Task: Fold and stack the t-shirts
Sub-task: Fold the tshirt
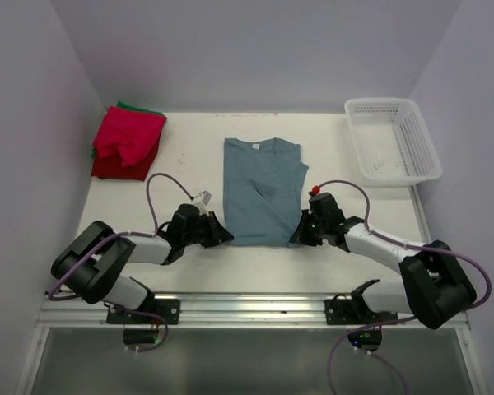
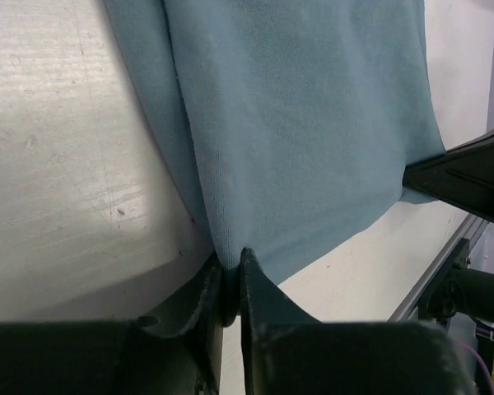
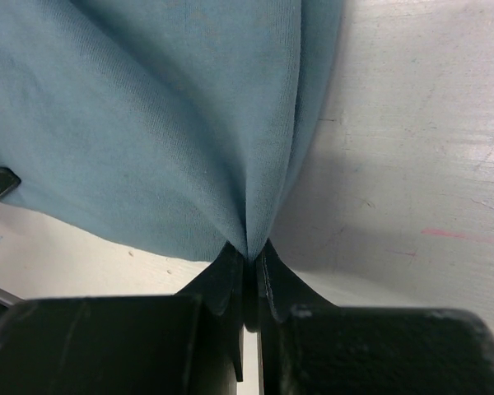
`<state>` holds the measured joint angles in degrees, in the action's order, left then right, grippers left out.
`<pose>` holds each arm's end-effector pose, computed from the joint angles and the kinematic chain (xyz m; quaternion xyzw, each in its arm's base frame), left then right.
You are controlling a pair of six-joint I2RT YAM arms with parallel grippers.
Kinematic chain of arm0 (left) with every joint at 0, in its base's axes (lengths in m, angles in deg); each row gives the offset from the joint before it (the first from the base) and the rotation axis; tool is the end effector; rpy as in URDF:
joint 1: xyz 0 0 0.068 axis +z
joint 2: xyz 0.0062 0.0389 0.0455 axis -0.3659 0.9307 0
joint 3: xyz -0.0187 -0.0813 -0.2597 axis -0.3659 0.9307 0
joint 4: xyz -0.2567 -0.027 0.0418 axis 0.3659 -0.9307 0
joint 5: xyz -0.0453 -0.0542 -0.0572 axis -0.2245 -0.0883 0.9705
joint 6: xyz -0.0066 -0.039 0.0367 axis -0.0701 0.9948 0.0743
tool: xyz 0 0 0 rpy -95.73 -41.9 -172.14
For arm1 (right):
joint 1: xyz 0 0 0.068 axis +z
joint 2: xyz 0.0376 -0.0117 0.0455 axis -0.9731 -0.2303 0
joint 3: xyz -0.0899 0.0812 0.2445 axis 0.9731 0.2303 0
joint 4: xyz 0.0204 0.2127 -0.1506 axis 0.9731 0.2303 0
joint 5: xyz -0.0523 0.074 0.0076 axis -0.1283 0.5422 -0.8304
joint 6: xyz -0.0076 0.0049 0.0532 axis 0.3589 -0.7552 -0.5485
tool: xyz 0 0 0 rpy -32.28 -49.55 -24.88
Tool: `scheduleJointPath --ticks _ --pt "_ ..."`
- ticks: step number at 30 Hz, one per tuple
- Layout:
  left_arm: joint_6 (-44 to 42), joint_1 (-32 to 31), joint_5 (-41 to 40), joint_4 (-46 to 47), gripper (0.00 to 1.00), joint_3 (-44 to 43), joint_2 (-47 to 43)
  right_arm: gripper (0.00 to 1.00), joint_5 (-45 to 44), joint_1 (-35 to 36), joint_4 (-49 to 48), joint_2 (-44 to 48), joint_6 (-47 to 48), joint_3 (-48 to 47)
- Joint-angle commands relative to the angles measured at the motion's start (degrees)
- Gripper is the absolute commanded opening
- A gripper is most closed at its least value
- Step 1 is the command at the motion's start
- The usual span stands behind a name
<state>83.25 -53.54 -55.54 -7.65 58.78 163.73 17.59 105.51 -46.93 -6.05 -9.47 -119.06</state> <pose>0.1937 -0.1333 0.1133 -0.0624 0.8827 -0.3875 0.2583 0.1981 0.1144 0.1514 0.0777 0.9458 0.2271 0.2185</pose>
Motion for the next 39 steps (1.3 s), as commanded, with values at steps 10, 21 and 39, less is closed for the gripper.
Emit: scheduleJointPath --ticks 10,21,39 --pt "-0.5 -3.0 -1.3 -18.1 0.00 3.5 -23.3 0.00 7.5 0.5 8.3 13.7 3.1 0.0" --pt "-1.4 -5.1 -10.4 -42.7 0.00 -5.8 -45.1 0.00 3.9 0.9 20.9 23.5 7.3 -10.7" --pt "-16.7 9.9 -12.2 -17.0 0.00 -22.8 -10.0 0.00 -11.6 -0.5 9.6 -13.8 17.1 -37.1"
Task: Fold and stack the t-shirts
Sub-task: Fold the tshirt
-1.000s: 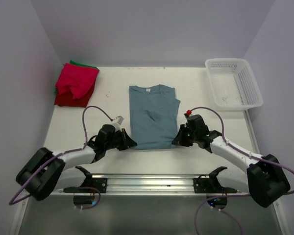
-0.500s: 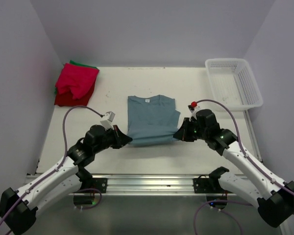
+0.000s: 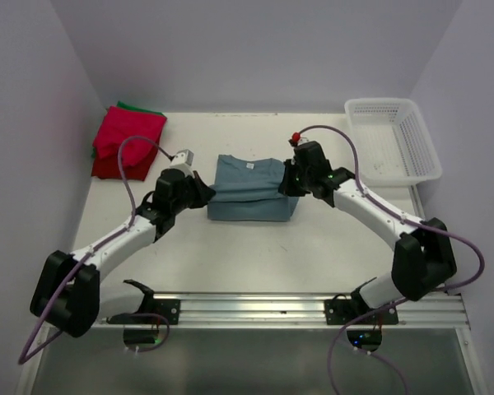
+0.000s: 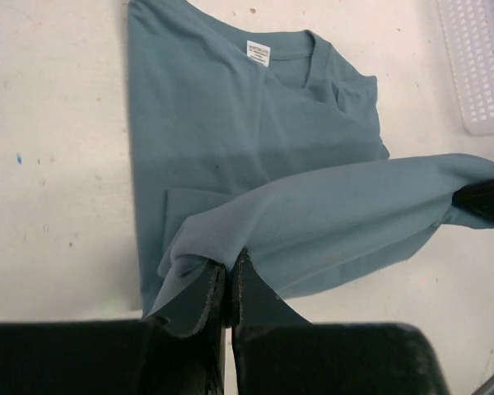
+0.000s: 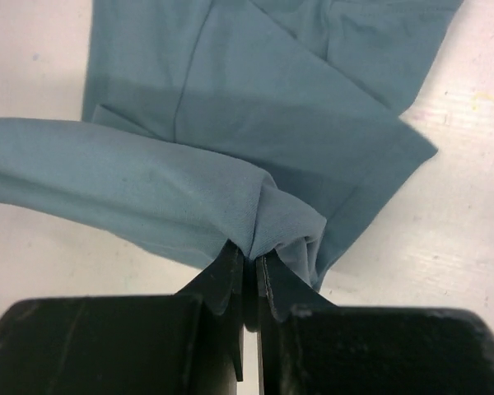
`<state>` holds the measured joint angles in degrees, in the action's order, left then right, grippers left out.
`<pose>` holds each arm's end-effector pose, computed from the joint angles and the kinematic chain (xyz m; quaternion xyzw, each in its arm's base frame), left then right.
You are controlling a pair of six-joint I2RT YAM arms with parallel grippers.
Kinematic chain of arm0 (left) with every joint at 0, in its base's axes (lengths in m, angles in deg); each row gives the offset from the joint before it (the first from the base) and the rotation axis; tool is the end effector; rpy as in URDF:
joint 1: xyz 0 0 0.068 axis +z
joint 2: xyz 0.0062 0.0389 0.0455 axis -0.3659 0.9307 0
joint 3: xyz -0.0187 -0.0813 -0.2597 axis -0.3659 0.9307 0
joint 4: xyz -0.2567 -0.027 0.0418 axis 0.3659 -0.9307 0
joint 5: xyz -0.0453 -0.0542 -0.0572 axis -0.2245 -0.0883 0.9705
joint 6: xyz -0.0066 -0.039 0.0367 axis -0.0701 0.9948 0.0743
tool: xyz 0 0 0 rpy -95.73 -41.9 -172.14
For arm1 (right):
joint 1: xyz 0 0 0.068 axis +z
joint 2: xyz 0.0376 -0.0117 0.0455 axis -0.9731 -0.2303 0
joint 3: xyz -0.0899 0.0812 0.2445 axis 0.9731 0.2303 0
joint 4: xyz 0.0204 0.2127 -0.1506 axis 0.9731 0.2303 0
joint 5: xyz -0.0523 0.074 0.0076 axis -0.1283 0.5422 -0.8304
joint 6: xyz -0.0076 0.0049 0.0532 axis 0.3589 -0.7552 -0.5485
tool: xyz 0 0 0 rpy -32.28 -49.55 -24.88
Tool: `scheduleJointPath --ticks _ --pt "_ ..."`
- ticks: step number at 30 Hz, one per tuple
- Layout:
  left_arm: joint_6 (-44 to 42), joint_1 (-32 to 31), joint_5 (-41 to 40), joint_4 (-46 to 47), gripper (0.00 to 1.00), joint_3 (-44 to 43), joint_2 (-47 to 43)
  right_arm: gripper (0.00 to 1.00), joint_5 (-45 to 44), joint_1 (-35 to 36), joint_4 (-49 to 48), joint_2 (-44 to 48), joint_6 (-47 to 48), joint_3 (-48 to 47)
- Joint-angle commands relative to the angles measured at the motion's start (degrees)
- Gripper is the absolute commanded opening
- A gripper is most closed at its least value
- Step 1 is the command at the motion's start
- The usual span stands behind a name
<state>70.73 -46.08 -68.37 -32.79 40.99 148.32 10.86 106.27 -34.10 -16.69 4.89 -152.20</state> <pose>0.2345 -0.1100 0.2261 -0.0691 0.8547 -0.2834 0.4293 0.2807 0.1600 0.2655 -0.0290 0.9209 0.1875 0.3405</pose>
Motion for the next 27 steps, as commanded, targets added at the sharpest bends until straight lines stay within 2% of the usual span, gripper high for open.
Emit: scheduleJointPath --ticks 1,2,8,13,14,15,16,17,18,19,20,21,22,24,27 --pt "-4.9 3.5 1.8 9.7 0.00 -7.6 9.9 0.00 -5.6 -1.8 -3.6 -7.2 3.0 -6.8" --pt "-4.8 4.2 2.4 9.9 0.00 -7.7 10.0 0.00 -5.6 -2.1 -3.5 -9.1 3.1 -8.3" --pt "-4.6 8.7 9.3 13.8 0.00 -22.8 28.6 0.00 -10.1 -4.4 0.0 -24.3 2.8 -26.0" --pt "-4.9 10.7 19.2 12.8 0.00 -46.2 48.3 0.00 -19.6 -6.6 7.7 -39.8 -1.6 -45.5" --pt "-4.4 11.3 23.2 12.2 0.00 -50.2 51.4 0.00 -23.6 -6.7 9.1 -41.9 -3.1 -48.4" --pt "-3.6 11.7 24.8 11.3 0.24 -58.3 57.4 0.08 -25.5 -6.9 12.5 -43.9 -3.8 -51.4" --pt "-1.6 12.1 26.5 11.3 0.51 -61.6 59.9 0.25 -26.6 -6.9 14.0 -47.6 -3.8 -56.8" --pt "-0.6 12.9 28.1 10.8 0.84 -64.4 62.0 0.58 -28.3 -6.8 15.6 -49.1 -4.5 -59.3" --pt "-0.1 13.3 28.2 10.1 1.00 -68.2 64.1 0.69 -29.3 -6.8 18.1 -50.0 -5.1 -61.1" --pt "-0.2 13.7 28.1 10.4 1.00 -68.6 64.0 0.79 -29.4 -6.7 17.4 -48.9 -5.2 -60.5" --pt "-0.5 14.2 26.9 11.6 1.00 -67.8 63.3 0.93 -28.7 -6.6 14.8 -46.9 -3.9 -57.7" --pt "-1.0 14.2 25.8 12.8 1.00 -64.2 60.1 0.99 -28.0 -6.6 7.7 -44.6 -3.1 -53.7" --pt "-1.6 14.4 24.9 16.4 1.00 -61.7 58.1 0.99 -27.5 -6.6 4.2 -39.5 -2.4 -45.4" --pt "-2.1 15.0 22.5 23.5 1.00 -52.8 51.2 0.99 -26.8 -6.6 -4.3 -35.4 -0.4 -36.1" --pt "-3.9 15.5 22.5 23.1 1.00 -49.0 47.0 0.99 -26.2 -6.6 -7.2 -30.5 0.1 -30.9"
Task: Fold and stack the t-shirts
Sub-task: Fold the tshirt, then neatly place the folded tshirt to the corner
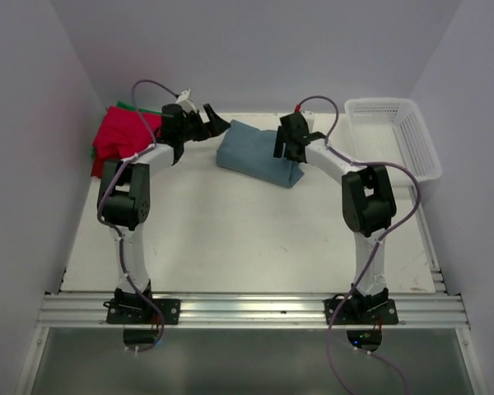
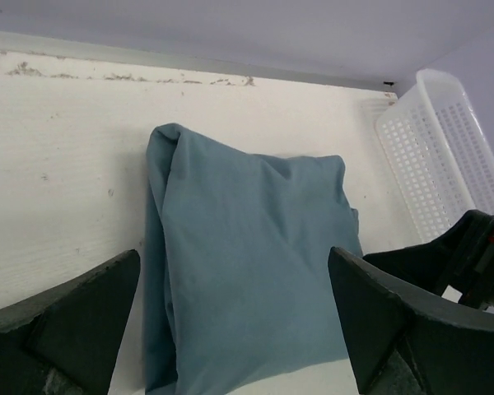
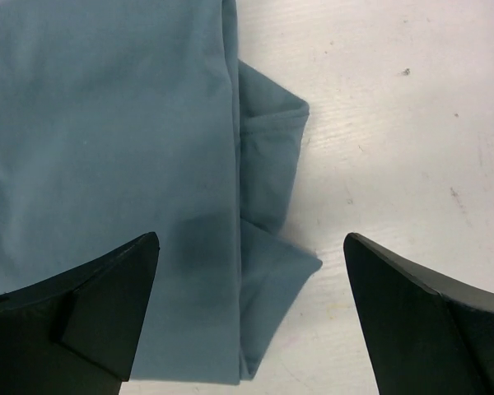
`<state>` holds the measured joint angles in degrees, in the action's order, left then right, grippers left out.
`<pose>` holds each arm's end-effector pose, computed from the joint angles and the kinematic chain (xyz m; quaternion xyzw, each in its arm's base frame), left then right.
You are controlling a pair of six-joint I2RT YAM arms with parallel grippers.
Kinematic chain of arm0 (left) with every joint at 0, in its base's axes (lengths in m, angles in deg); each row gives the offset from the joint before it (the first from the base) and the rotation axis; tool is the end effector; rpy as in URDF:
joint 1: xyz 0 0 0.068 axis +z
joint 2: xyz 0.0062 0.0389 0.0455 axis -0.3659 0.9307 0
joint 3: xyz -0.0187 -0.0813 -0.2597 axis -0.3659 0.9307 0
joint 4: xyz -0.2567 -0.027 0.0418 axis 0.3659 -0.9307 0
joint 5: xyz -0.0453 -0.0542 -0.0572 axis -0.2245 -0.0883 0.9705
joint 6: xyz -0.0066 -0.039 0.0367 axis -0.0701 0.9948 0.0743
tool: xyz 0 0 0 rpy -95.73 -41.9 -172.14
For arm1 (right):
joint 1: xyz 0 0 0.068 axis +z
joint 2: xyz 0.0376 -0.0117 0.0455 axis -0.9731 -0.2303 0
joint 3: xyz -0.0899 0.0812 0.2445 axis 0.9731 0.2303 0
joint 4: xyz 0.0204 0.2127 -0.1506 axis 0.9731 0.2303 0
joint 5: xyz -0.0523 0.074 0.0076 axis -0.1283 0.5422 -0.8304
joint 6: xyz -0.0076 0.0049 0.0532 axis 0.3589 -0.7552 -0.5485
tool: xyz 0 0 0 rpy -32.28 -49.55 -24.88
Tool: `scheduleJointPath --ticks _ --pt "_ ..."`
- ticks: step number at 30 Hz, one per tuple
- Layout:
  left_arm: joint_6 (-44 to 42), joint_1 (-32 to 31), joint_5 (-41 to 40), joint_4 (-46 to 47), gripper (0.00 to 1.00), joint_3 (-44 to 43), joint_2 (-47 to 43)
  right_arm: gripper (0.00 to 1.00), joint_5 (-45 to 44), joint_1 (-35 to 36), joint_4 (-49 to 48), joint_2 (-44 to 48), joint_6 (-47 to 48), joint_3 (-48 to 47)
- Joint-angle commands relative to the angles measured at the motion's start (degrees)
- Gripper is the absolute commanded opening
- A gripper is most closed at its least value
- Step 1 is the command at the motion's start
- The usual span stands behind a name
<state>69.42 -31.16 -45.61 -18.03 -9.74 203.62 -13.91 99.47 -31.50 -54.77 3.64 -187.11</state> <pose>0.4896 -0.0997 0.1997 -0.0395 0.7978 -0.3880 0.4599 0.4465 0.1719 0.2062 0.1093 0.9154 -0.0347 0.3858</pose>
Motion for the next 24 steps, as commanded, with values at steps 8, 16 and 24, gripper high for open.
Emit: scheduleJointPath --ticks 8,16,24 --pt "-7.0 0.6 -1.3 1.6 1.00 3.5 -7.6 0.97 11.1 -0.5 -14.0 13.3 2.4 11.2" --pt "-2.2 0.6 10.1 8.5 1.00 4.7 -4.0 0.00 43.0 -2.7 -16.1 -0.7 -2.5 -0.2" --pt "4.2 0.6 13.2 13.6 1.00 5.2 -0.7 0.00 52.1 -3.2 -6.6 -19.4 -7.6 -25.7"
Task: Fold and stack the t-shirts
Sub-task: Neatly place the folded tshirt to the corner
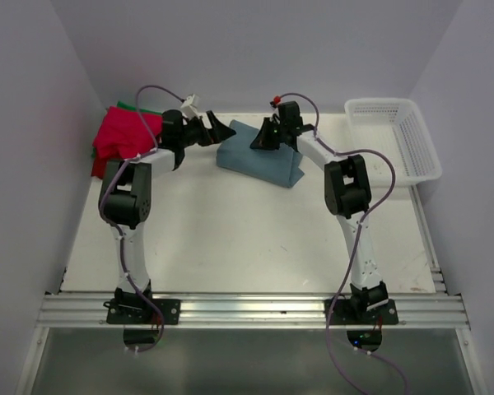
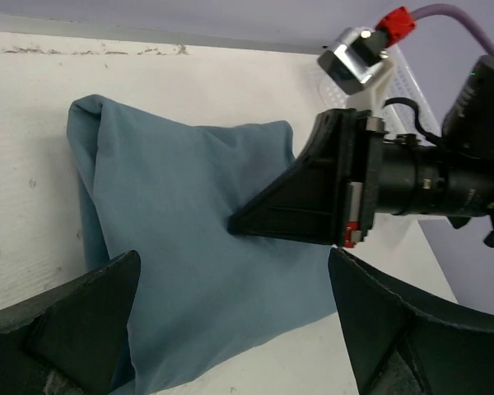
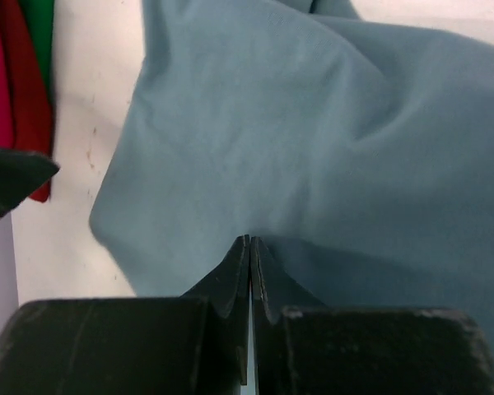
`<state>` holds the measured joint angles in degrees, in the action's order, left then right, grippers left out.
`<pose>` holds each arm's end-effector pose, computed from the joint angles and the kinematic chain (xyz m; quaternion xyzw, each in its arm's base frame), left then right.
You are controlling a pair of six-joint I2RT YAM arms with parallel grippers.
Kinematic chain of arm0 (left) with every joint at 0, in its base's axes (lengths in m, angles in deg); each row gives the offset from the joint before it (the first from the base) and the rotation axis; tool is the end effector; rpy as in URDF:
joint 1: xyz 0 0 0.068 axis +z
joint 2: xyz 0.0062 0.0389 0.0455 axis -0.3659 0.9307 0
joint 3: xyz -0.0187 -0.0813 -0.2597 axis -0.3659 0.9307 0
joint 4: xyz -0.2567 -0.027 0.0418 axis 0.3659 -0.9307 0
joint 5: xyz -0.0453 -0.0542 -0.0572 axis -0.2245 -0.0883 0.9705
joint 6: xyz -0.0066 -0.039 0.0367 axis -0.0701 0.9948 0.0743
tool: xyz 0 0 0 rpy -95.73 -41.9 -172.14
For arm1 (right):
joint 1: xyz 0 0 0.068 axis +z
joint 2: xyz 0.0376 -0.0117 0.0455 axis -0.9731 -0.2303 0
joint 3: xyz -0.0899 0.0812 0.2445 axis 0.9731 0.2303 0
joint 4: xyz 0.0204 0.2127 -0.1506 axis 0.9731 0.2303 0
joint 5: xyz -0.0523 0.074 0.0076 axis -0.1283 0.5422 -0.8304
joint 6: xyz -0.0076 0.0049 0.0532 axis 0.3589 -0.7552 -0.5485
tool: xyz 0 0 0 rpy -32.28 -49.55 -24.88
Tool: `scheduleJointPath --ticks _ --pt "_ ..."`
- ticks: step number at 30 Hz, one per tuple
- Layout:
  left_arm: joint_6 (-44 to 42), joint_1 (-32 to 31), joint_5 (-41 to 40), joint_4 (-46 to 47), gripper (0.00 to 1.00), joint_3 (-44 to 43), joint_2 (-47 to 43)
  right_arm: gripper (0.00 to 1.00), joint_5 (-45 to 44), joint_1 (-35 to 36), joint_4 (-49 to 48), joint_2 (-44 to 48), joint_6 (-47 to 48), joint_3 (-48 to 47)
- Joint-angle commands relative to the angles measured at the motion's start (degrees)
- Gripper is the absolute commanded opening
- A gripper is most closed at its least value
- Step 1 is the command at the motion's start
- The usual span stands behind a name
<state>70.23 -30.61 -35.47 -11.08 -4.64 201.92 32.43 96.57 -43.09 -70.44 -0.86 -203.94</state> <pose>0.4756 -0.0981 0.1975 0.0158 0.7743 -0.4508 0.4437 0.5132 0.2001 0.1815 0.0077 0.8832 0.3467 0.3157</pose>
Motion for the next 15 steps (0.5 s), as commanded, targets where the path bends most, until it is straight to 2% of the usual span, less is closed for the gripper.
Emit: scheduleJointPath --ticks 1,4,8,11,15 --pt "3.6 0.0 3.0 6.7 1.00 0.0 1.3 0.00 4.3 -0.3 6.4 -4.9 -3.3 -10.6" --pt "4.7 0.0 3.1 7.0 1.00 0.1 2.6 0.00 -0.9 -0.3 9.2 -7.1 -3.5 -12.0" --pt "6.1 0.0 3.5 8.1 1.00 2.9 2.3 0.00 -4.8 -0.2 9.5 -6.4 -2.2 -6.8" --pt "7.6 0.0 2.4 10.6 1.00 8.8 -1.1 0.00 -5.5 0.0 8.1 -3.9 -1.0 0.6" --pt "8.4 0.0 0.1 13.2 1.00 17.4 -7.1 0.00 -6.5 1.2 2.9 3.7 0.5 18.6"
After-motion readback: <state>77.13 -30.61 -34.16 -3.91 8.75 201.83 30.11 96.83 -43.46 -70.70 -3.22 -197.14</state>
